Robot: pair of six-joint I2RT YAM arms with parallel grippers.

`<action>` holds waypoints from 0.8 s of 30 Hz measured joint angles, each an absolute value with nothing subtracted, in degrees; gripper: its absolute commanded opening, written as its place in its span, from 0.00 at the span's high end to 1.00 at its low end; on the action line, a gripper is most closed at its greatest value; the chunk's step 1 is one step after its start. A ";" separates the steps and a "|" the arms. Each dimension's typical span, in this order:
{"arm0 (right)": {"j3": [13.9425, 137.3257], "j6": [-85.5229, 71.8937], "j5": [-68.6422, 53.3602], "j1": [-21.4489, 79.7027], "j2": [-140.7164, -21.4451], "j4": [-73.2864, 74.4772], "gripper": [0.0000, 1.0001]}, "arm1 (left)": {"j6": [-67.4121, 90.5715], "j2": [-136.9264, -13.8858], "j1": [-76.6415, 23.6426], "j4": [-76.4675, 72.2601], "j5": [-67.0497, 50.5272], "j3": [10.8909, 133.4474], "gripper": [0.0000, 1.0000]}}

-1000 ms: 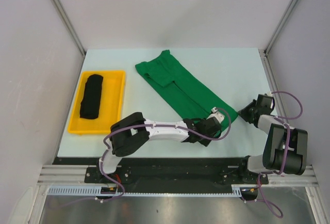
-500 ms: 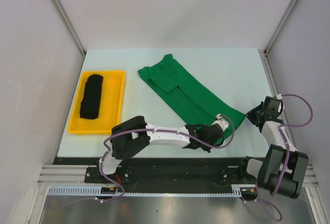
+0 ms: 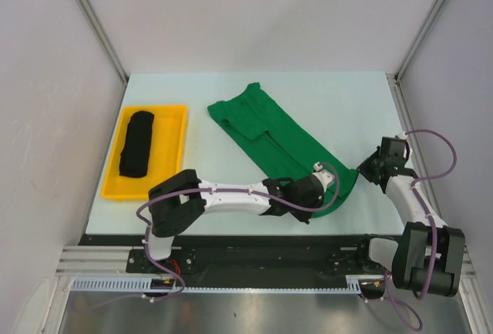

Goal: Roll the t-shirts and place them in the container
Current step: Roll the T-shirt to the center of the board.

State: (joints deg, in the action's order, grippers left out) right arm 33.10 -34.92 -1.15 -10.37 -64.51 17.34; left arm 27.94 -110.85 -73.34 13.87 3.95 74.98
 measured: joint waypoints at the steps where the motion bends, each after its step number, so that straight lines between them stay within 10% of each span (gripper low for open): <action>1: 34.00 -35.14 -0.62 -9.23 -65.19 17.34 0.99 | 28.16 -110.15 -72.69 13.61 3.14 74.35 0.91; 24: 46.30 -42.04 2.39 -0.03 -85.73 12.10 1.00 | 34.33 -105.69 -59.42 6.87 -10.11 63.42 0.52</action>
